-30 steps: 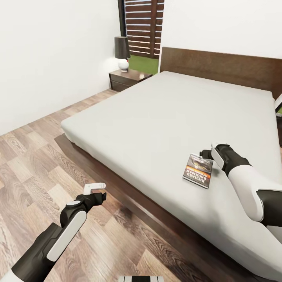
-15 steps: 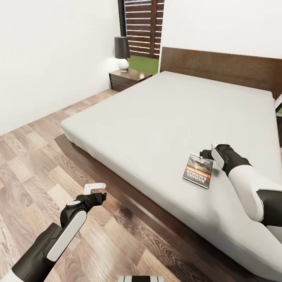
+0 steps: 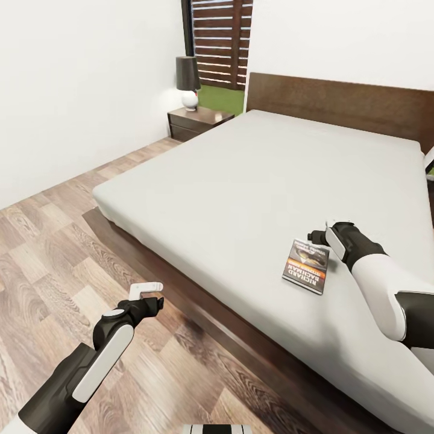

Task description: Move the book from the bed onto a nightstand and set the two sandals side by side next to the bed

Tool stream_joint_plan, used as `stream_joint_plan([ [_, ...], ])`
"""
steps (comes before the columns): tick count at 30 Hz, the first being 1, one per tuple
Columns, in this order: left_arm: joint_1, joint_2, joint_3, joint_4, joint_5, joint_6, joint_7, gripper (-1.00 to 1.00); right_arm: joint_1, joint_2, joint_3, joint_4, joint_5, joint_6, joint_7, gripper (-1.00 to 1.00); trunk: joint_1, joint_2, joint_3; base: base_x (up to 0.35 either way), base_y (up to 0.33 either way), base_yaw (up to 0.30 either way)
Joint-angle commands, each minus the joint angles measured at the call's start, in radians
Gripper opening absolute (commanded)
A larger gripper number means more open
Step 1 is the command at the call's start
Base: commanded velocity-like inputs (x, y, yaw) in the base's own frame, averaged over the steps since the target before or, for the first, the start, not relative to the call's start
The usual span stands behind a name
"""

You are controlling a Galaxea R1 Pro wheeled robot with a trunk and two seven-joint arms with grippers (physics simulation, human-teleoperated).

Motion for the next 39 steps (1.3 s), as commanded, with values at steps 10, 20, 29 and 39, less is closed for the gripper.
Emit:
stream_joint_plan([
  [10,-0.002,0.001,-0.002,-0.001,0.009,0.0,0.011,1.0,0.0,0.0,0.0,-0.002,-0.009,0.005,-0.007,1.0,0.031,-0.056,-0.026,0.001,0.0,0.0],
  [20,-0.001,0.001,-0.003,-0.001,0.009,0.0,0.011,1.0,0.0,0.0,0.0,-0.002,-0.009,0.004,-0.007,1.0,0.034,-0.063,-0.029,0.0,0.0,0.0],
  [29,-0.001,0.001,-0.002,-0.001,0.009,0.0,0.01,1.0,0.0,0.0,0.0,-0.002,-0.009,0.005,-0.006,1.0,0.034,-0.063,-0.029,0.0,0.0,0.0],
  [39,-0.002,0.001,-0.002,-0.001,0.009,0.0,0.009,1.0,0.0,0.0,0.0,-0.002,-0.009,0.004,-0.006,1.0,0.034,-0.063,-0.029,-0.15,0.0,0.0],
])
